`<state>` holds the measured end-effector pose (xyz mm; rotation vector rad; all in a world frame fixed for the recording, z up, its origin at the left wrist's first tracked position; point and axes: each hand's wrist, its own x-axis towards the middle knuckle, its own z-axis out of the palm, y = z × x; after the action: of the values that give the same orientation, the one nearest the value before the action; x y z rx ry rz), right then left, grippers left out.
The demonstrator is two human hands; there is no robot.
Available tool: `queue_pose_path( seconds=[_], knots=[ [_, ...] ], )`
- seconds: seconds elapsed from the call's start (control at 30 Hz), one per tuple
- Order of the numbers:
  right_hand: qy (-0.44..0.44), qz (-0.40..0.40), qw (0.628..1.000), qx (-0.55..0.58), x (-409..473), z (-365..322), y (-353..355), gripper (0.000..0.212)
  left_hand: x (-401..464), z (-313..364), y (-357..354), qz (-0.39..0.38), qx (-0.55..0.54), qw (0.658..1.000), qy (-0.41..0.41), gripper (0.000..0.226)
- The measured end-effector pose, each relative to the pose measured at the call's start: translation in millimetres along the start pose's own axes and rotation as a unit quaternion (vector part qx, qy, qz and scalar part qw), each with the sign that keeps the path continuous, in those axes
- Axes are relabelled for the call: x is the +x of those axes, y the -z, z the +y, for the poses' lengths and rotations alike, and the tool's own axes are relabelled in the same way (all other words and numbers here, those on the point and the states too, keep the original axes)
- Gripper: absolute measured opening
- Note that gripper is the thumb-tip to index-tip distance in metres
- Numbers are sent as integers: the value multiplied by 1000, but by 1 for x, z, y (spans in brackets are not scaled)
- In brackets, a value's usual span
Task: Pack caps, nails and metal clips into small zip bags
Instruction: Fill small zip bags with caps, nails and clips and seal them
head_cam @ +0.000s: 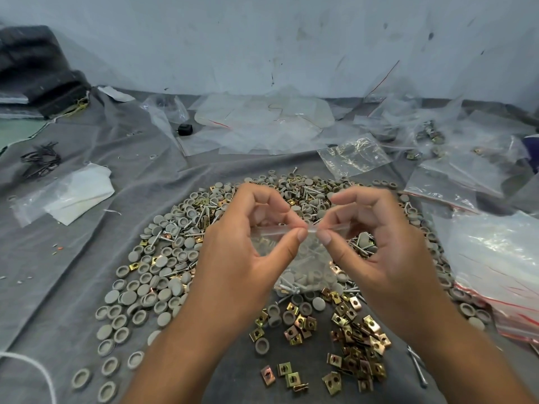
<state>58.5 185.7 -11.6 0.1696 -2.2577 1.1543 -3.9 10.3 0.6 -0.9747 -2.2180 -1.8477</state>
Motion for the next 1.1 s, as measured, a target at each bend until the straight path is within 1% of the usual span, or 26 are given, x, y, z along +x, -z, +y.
queue_pose_path(
  seconds=[0.1, 0.17, 0.27, 0.37, 0.6, 0.73, 0.8, 1.0, 1.1],
  knots=[
    [15, 5, 1000, -16, 0, 0, 0, 45, 0, 0, 0, -5, 14, 1000, 1, 30],
    [24, 11, 999, -25, 1, 0, 0, 47, 0, 0, 0, -5, 18, 1000, -2, 31],
    [40, 13, 998, -36, 1, 1, 0, 44, 0, 1, 0, -6, 19, 1000, -6, 28],
    [39, 13, 999, -18, 0, 2, 0, 44, -1, 2, 0, -8, 6, 1000, -4, 29],
    [32, 10, 999, 14, -1, 0, -5, 40, -2, 2, -1, -13, 30, 999, -11, 32],
    [19, 21, 999, 25, 0, 1, -1, 34, 1, -4, 6, 10, 23, 1000, 2, 37],
    [13, 26, 999, 18, 1, 2, 0, 36, 2, -7, 10, 19, 22, 1000, 9, 38],
    [6, 11, 1000, 3, 1, -2, 0, 44, 3, -10, 11, 26, 1, 1000, 5, 36],
    [5, 19, 1000, 18, 2, -3, 0, 40, 4, -10, 12, 31, -2, 999, 11, 39]
  ],
)
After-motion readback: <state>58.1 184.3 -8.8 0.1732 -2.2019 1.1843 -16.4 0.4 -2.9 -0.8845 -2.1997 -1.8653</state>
